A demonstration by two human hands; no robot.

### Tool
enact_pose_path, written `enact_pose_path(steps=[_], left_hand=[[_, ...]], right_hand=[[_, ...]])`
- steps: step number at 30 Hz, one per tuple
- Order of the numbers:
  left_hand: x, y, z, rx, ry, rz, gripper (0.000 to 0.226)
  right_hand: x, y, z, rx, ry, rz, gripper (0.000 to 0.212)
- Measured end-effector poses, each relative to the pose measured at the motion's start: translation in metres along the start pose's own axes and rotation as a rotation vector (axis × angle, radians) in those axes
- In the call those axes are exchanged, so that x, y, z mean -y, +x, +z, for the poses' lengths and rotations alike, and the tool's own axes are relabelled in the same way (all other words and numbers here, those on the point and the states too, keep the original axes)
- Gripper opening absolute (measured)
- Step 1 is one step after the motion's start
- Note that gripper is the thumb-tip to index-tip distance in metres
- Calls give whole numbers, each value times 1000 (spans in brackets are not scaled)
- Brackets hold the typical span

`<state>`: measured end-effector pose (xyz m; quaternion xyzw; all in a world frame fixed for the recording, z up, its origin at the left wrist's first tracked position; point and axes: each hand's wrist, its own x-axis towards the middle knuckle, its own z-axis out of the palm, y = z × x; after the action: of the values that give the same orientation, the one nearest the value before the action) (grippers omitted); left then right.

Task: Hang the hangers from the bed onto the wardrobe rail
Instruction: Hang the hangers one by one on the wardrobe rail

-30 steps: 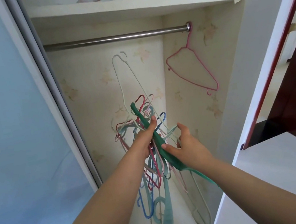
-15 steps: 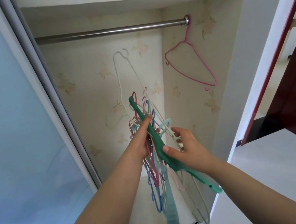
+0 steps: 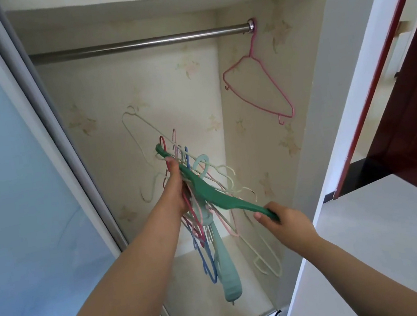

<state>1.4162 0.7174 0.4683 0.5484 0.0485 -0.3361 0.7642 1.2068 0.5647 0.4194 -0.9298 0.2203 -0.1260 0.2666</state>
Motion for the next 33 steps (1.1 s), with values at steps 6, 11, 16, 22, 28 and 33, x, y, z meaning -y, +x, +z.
enact_pose_path(steps=[6, 11, 16, 22, 28, 33], left_hand=[[-3, 13, -4, -71, -95, 5, 67], [-12, 16, -4, -75, -93, 3, 40], [-22, 19, -5, -151, -59, -6, 38], [-16, 24, -7, -220, -25, 28, 45], [-22, 23, -5, -252, -43, -67, 67], [-33, 18, 0, -178, -64, -22, 64]], right_hand=[[-7, -2, -12, -172, -100, -44, 37], [-30, 1, -10, -430, -207, -216, 63], [-41, 3, -13, -456, -230, -325, 61], [-18, 6, -13, -466, -100, -386, 50], [27, 63, -34, -195, 101, 31, 23], [49, 121, -75, -218, 122, 115, 28]])
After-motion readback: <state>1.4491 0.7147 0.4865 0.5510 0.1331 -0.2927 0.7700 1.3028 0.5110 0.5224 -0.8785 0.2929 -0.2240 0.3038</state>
